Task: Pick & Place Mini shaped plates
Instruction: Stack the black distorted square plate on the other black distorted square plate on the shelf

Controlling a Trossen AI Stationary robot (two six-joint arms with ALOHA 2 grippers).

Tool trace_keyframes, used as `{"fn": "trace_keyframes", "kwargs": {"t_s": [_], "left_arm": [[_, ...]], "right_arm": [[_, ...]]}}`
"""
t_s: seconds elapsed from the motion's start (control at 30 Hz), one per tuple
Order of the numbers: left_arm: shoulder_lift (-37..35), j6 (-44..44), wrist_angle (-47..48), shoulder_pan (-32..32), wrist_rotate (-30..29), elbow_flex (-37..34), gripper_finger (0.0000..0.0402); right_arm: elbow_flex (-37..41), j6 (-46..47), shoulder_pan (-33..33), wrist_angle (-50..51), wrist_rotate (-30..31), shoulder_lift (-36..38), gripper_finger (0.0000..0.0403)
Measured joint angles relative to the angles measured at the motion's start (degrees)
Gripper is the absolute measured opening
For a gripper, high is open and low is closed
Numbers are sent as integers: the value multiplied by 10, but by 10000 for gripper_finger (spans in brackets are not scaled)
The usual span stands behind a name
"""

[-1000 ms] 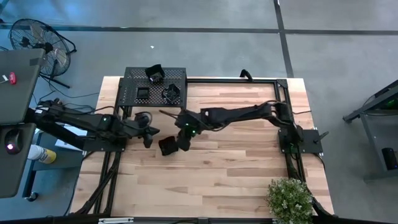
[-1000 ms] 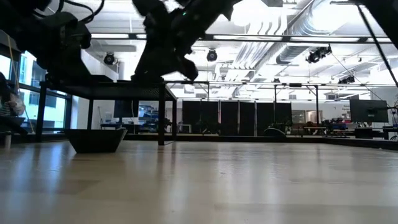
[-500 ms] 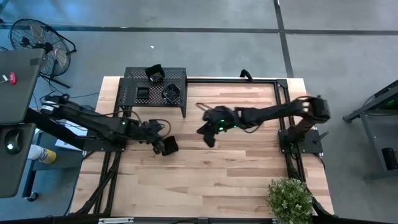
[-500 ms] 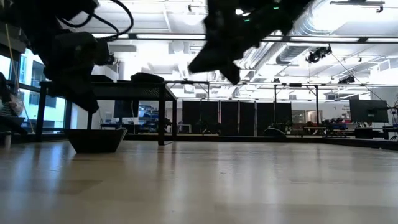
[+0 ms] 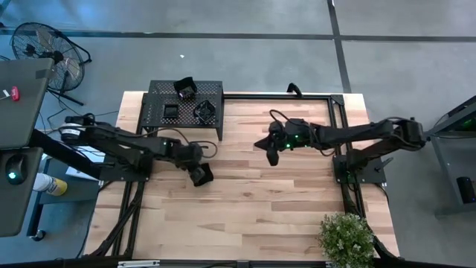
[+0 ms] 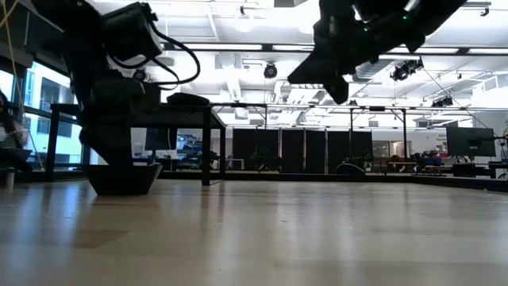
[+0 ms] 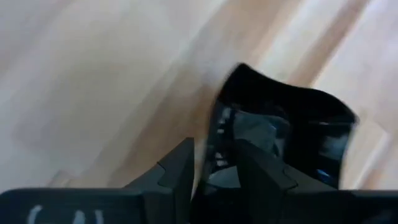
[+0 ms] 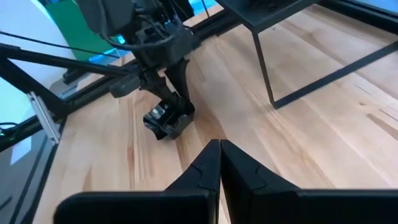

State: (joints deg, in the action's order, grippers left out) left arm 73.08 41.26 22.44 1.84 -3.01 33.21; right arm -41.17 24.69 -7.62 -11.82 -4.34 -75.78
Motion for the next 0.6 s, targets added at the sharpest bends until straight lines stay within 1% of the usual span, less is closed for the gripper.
{"fn": "trace_keyframes", "kwargs": {"t_s": [0.1,0.2,0.27,0.33,0.47,0.53,0.6], "left_arm": [[4,-25,1,-12,32,4,97],[2,-44,8,-18,43,15,47],[-4,-58,20,-29,62,28,13],[-4,-63,37,-39,74,47,10],[-19,-99,98,-63,76,107,3],[-30,-111,141,-84,78,139,4],[-33,-115,180,-101,95,172,7]], "right_arm": [[14,3,-3,-1,-1,17,5],[21,3,-3,0,-1,22,5],[21,2,-3,-1,-1,22,3],[21,-4,-3,-1,-1,22,2],[21,-12,-3,-1,-1,22,4],[21,-17,-3,-1,-1,22,3],[21,-23,-3,0,-3,22,2]]}}
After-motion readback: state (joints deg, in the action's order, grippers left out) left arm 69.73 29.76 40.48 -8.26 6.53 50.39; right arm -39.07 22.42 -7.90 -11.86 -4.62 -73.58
